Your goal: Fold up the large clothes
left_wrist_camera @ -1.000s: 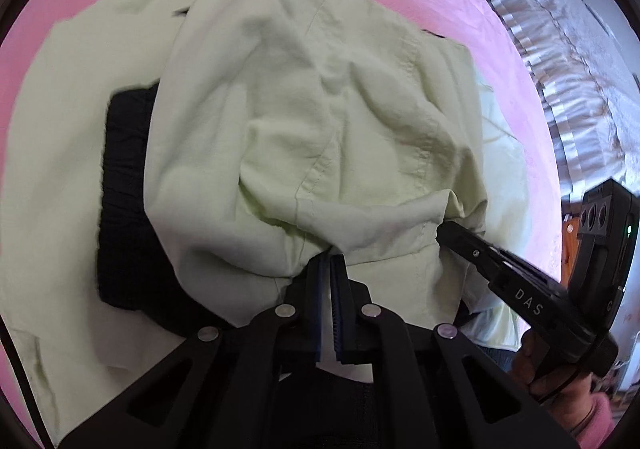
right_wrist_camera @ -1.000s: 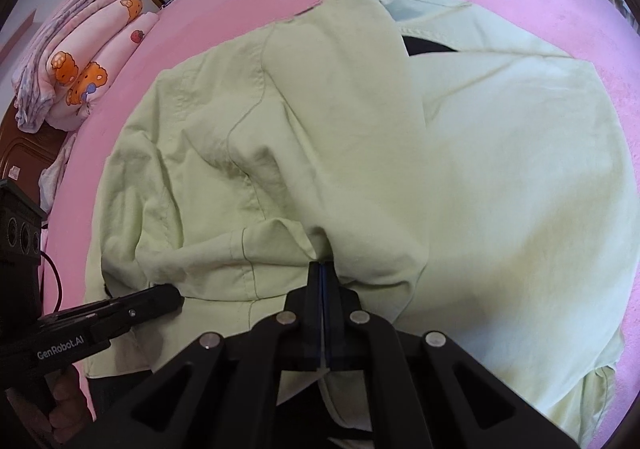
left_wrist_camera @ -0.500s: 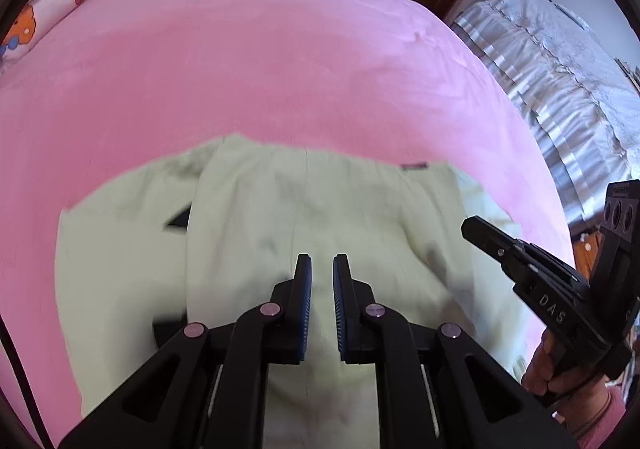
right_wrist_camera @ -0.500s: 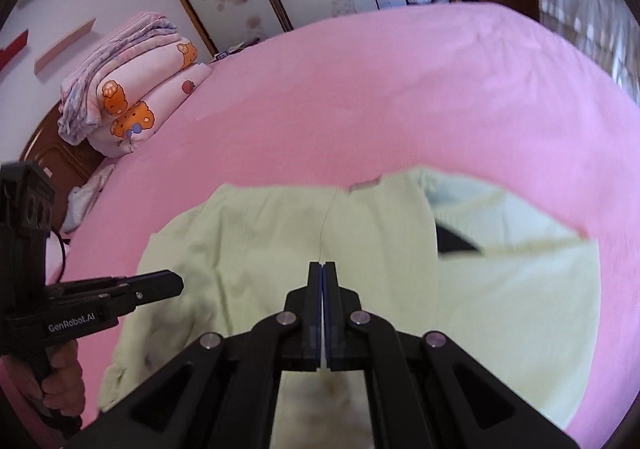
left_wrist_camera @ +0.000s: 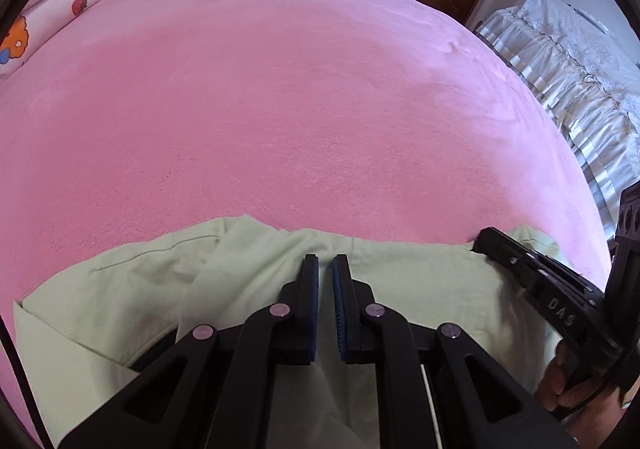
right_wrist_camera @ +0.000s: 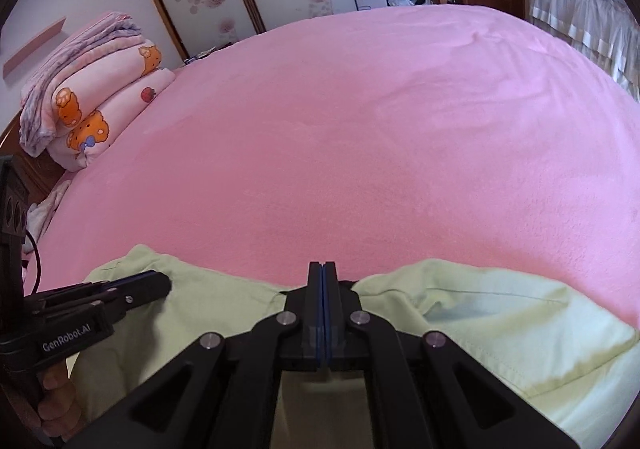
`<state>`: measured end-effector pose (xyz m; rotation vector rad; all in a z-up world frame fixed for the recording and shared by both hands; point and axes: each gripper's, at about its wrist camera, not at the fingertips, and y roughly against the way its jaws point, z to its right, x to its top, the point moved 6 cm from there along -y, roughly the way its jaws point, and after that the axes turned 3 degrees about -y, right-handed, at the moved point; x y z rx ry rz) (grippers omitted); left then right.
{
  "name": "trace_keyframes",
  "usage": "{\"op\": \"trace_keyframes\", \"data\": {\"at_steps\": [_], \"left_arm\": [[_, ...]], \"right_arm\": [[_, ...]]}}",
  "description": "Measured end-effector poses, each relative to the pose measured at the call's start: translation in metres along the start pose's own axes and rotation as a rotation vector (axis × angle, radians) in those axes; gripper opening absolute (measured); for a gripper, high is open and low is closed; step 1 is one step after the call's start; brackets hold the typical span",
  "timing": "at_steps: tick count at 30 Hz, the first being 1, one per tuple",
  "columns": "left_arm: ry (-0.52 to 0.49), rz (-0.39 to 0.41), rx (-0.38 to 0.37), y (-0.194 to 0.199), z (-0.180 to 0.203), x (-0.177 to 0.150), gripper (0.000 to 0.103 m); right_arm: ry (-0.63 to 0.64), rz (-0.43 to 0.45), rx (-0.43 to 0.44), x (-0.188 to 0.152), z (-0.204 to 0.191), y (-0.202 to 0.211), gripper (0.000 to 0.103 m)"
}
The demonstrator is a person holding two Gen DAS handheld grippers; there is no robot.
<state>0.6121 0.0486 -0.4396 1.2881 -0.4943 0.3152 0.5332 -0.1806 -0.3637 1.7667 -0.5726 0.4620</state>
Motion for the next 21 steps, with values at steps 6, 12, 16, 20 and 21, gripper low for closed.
{"op": "trace_keyframes", "data": {"at_steps": [6,12,16,20,21], "left_arm": [[0.024,0.053,-0.014,0.006,-0.015,-0.002,0.007],[0.057,0.075,-0.002,0.028,-0.040,-0.005,0.007],[0.049,0.067,0.018,0.025,-0.044,-0.006,0.007],[0.075,0.059,0.036,0.017,-0.049,-0.001,0.007],[0.082,0.046,0.045,0.012,-0.051,0.000,0.007]], "right_arm": [[-0.003,-0.003,0.031,0.002,0.011,0.000,0.000],[0.057,0.024,0.000,0.003,0.008,0.016,0.000],[-0.005,0.062,-0.002,0.008,0.026,0.026,0.000],[0.030,0.038,-0.020,0.008,0.025,0.020,0.000],[0.038,0.039,-0.027,0.008,0.025,0.018,0.000]]}}
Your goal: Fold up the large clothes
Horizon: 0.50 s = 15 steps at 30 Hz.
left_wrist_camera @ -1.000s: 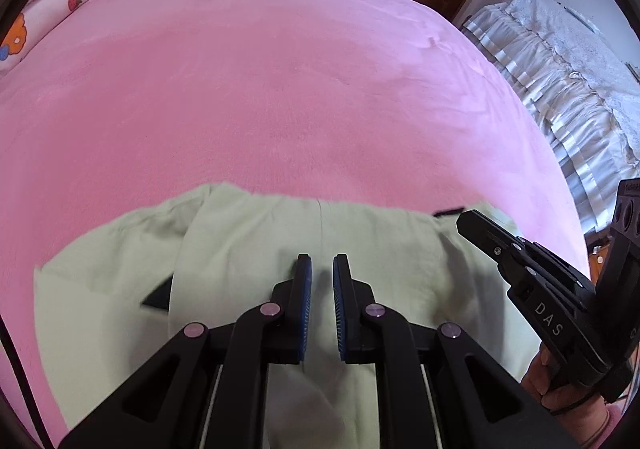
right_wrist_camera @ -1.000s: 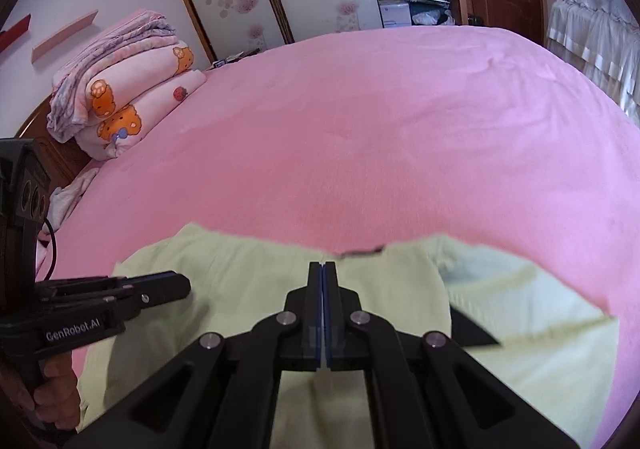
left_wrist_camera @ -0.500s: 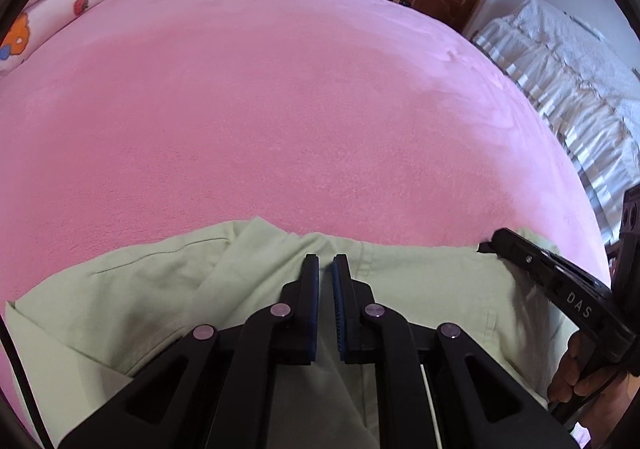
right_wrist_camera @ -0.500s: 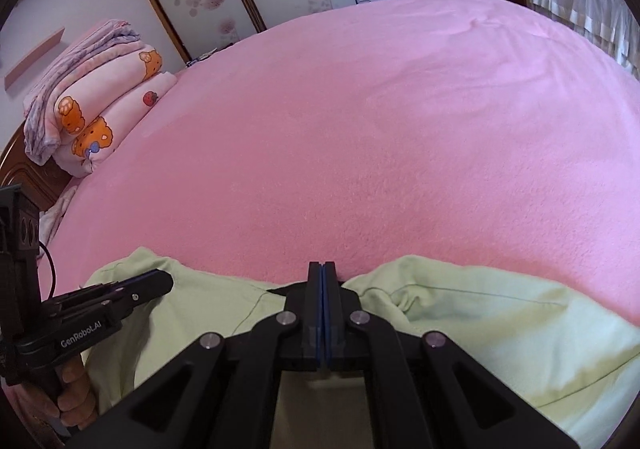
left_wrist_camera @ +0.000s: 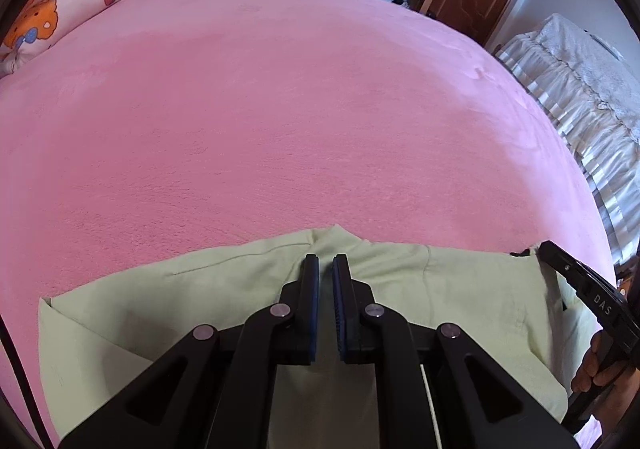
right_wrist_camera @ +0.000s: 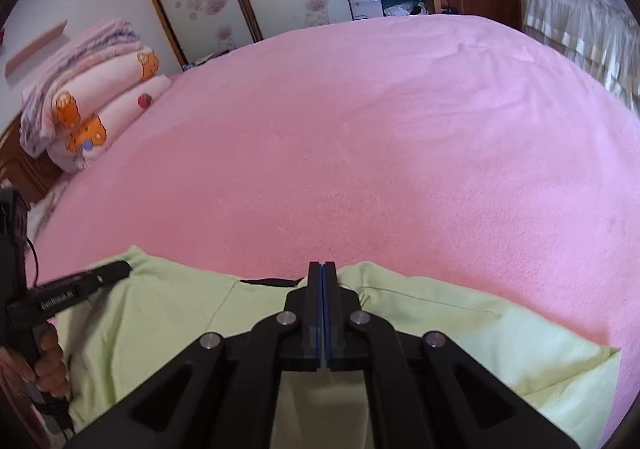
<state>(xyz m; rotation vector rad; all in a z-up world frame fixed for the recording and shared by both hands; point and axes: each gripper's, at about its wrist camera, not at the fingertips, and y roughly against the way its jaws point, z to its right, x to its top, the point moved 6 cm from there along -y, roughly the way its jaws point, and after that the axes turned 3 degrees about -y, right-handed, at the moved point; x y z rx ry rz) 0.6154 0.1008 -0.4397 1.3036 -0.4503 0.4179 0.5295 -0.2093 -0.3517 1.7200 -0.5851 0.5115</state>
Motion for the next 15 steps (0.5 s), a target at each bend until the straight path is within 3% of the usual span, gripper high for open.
{"op": "trace_keyframes", "data": {"at_steps": [6,10,15], "left_arm": [[-0.035,-0.034,0.025,-0.016,0.001,0.008,0.007],[-0.051,-0.022,0.042,-0.006,0.002,0.012,0.007],[0.010,-0.019,0.055,0.002,-0.016,0.011,0.007]], "right_arm": [[-0.048,-0.046,0.005,-0.003,0.011,-0.023,0.000],[-0.050,-0.023,0.014,0.001,0.010,-0.010,0.000],[-0.070,-0.004,-0.057,0.002,0.026,0.002,0.000]]}}
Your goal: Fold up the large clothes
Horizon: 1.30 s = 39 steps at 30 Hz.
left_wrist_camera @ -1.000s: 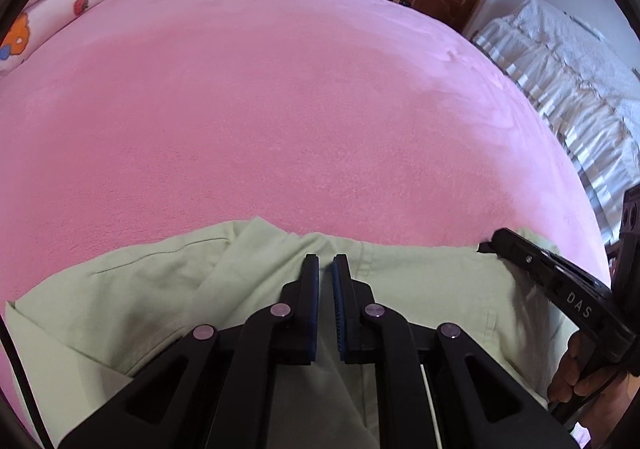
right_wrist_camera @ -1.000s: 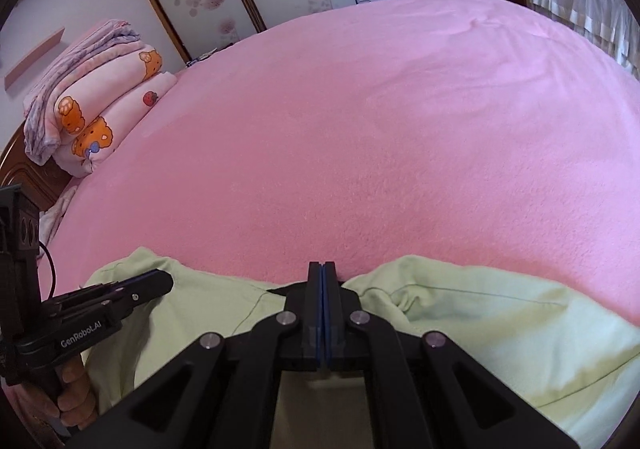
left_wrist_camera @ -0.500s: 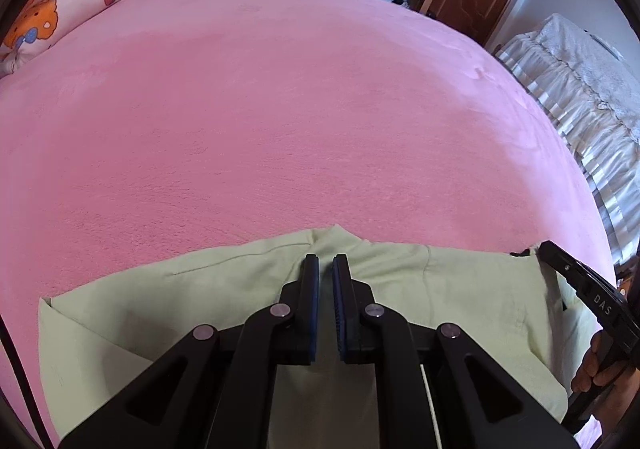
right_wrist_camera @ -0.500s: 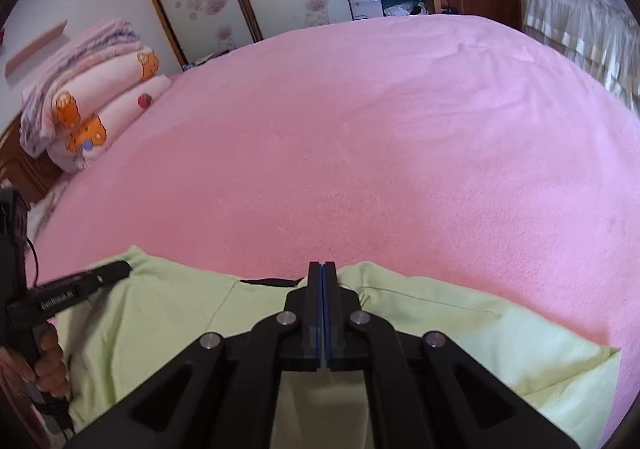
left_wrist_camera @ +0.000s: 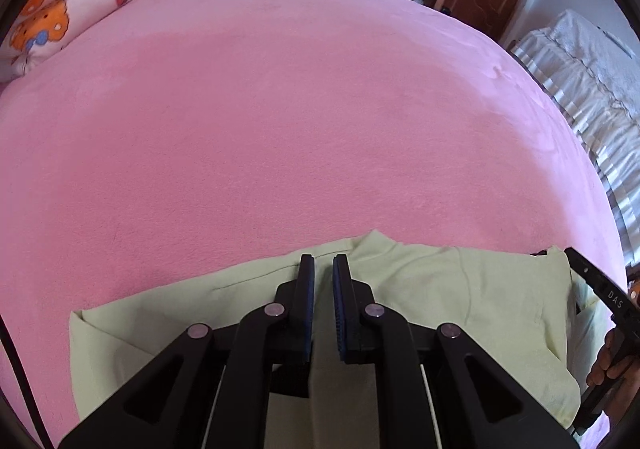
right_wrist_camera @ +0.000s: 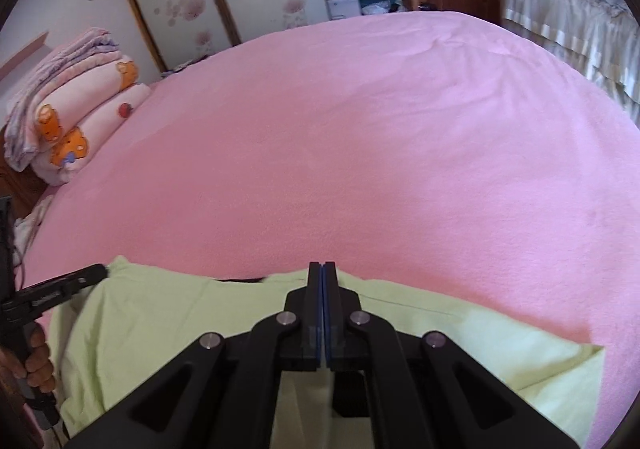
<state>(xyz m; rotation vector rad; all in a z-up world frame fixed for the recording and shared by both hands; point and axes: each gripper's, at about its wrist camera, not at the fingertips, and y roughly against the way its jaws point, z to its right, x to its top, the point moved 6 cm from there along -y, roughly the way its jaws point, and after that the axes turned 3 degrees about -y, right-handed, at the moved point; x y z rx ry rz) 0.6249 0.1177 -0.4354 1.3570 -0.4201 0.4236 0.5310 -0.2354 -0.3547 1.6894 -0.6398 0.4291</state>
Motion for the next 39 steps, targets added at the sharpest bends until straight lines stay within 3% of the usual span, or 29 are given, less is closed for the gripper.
{"op": "trace_keyframes", "data": {"at_steps": [11,18,22,25,28,30,33,35,39], "left_arm": [[-0.007,-0.033,0.097,-0.009,-0.030,-0.017,0.007],[-0.065,-0.057,0.223,0.001,-0.057,-0.024,0.006],[-0.044,-0.062,0.248,0.009,-0.072,-0.026,0.006],[-0.053,-0.053,0.317,0.018,-0.082,-0.025,0.006],[-0.023,-0.007,0.425,0.040,-0.094,-0.021,0.006],[0.015,0.023,0.396,0.058,-0.096,-0.020,0.006],[0.043,0.049,0.344,0.083,-0.092,-0.018,0.009],[0.063,0.046,0.304,0.097,-0.087,-0.021,0.021],[0.061,0.023,0.263,0.118,-0.072,-0.029,0.022]], "right_arm": [[-0.069,-0.048,-0.085,-0.014,0.038,-0.006,0.000],[-0.054,-0.079,-0.214,-0.025,0.078,0.015,0.000],[-0.045,-0.086,-0.348,-0.030,0.106,0.029,0.000],[-0.099,-0.078,-0.312,-0.032,0.119,0.042,0.000],[-0.026,-0.071,-0.378,-0.031,0.116,0.052,0.000],[-0.021,-0.071,-0.410,-0.027,0.116,0.062,0.000],[-0.063,-0.021,-0.350,-0.018,0.108,0.091,0.000],[-0.086,0.002,-0.326,-0.015,0.102,0.107,0.000],[-0.087,0.013,-0.274,-0.017,0.087,0.139,0.003]]}}
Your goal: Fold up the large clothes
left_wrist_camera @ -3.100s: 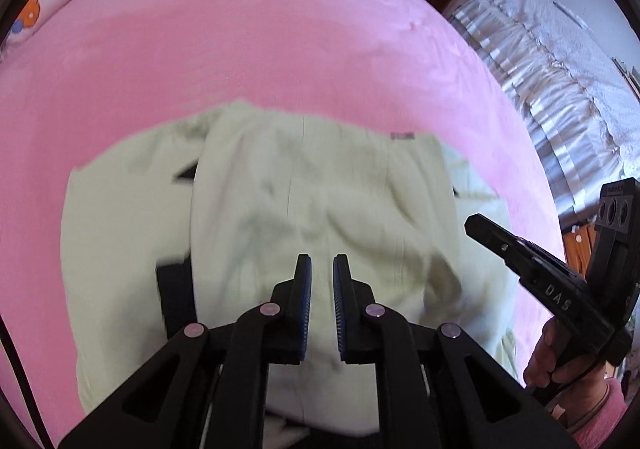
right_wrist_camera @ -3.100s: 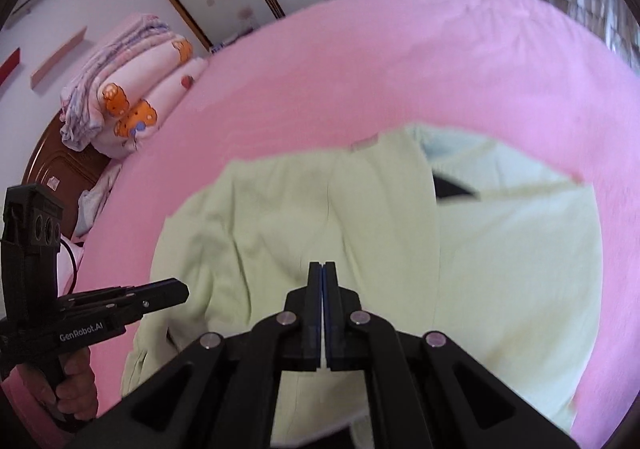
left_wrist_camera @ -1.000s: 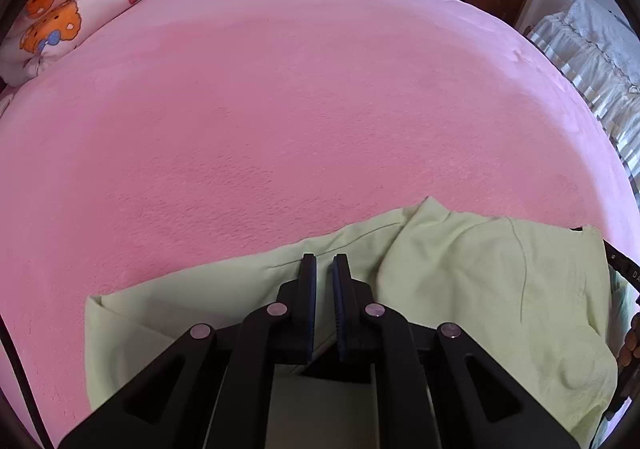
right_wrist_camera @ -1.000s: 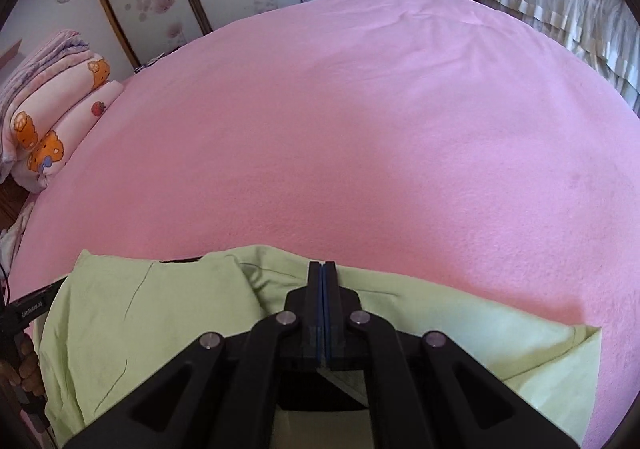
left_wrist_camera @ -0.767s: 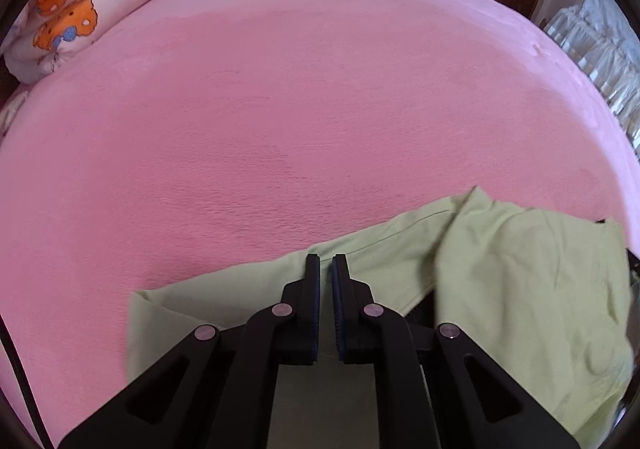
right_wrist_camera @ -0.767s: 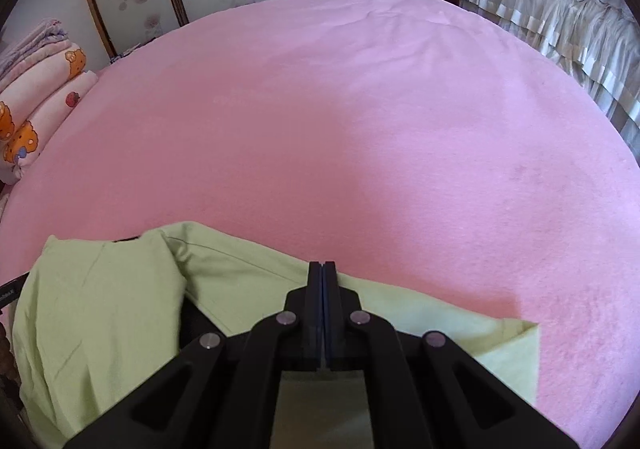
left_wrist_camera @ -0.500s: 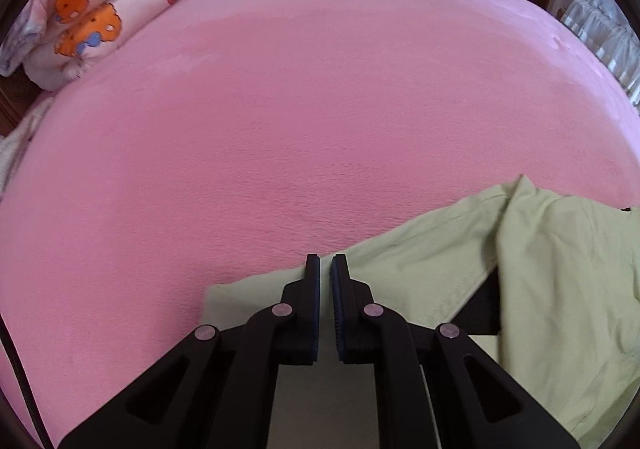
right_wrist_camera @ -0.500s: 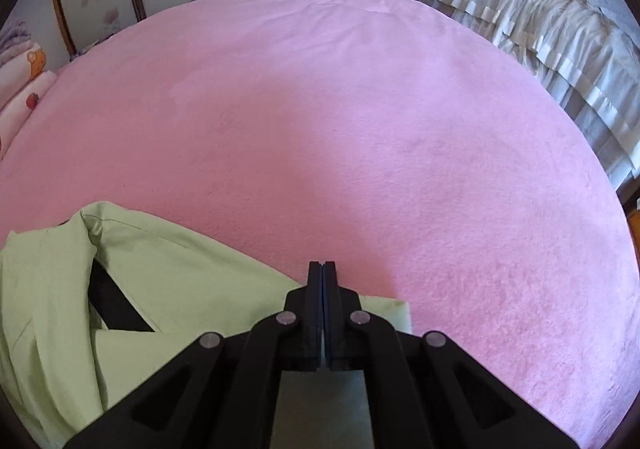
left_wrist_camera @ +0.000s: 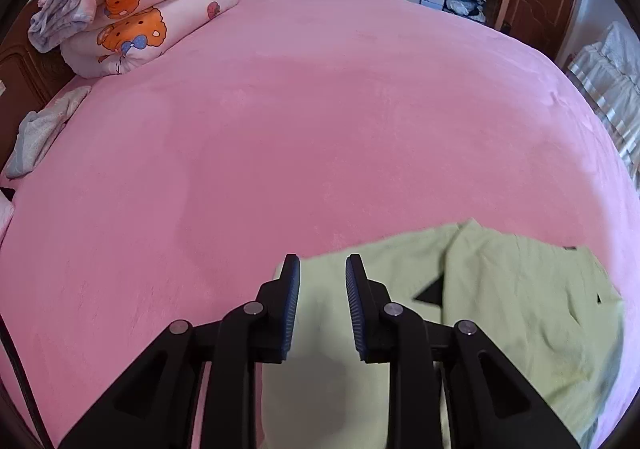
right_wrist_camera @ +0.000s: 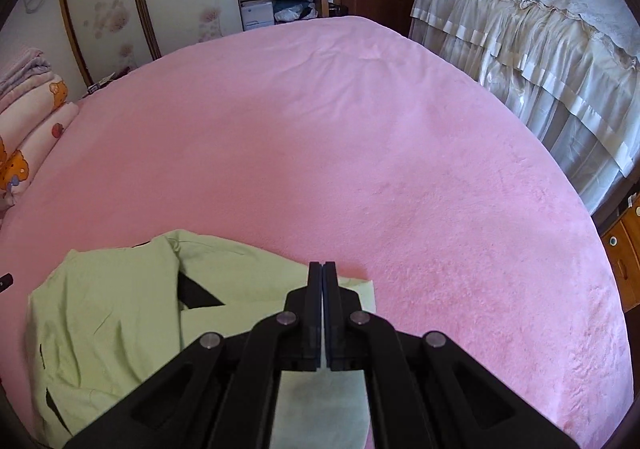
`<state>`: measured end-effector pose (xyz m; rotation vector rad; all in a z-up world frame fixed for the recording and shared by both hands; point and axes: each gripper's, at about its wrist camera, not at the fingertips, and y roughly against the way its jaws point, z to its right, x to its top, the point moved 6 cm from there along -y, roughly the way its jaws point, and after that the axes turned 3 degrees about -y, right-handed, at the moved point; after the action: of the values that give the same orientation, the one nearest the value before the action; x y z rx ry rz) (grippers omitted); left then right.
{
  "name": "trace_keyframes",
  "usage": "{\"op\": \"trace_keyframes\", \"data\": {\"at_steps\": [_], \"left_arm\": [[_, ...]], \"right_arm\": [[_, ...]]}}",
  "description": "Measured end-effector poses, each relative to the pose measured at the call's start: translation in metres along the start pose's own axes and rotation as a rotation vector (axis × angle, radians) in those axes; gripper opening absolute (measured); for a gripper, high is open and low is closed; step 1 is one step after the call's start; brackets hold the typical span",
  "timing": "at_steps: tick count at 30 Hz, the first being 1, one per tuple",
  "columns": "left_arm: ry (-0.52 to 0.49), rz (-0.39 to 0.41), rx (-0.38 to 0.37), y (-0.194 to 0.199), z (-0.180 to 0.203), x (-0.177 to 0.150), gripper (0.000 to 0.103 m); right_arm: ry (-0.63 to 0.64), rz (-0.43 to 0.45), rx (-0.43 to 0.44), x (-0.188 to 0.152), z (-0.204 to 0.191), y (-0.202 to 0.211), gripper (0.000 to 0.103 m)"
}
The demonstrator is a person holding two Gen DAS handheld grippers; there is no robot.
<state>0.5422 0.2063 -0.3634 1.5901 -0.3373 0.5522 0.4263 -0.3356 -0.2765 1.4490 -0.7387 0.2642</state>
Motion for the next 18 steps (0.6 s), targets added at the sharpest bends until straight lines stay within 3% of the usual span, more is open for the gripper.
{"op": "trace_keyframes", "data": {"at_steps": [3,5,10,18], "left_arm": [[-0.004,-0.015,-0.021,0.022,0.005,-0.014,0.034],[0.008,-0.018,-0.036,0.037,0.008,-0.027,0.049],[0.062,-0.041,-0.037,0.072,-0.003,-0.066,0.050],[0.159,-0.038,-0.029,0.137,-0.015,-0.148,0.059]], "right_arm": [[0.013,-0.025,0.013,-0.009,0.000,0.016,0.006],[-0.008,-0.043,0.034,-0.020,0.003,0.029,0.007],[-0.075,-0.093,0.079,-0.051,0.019,0.055,0.025],[-0.099,-0.176,0.164,-0.116,0.029,0.099,0.038]]}}
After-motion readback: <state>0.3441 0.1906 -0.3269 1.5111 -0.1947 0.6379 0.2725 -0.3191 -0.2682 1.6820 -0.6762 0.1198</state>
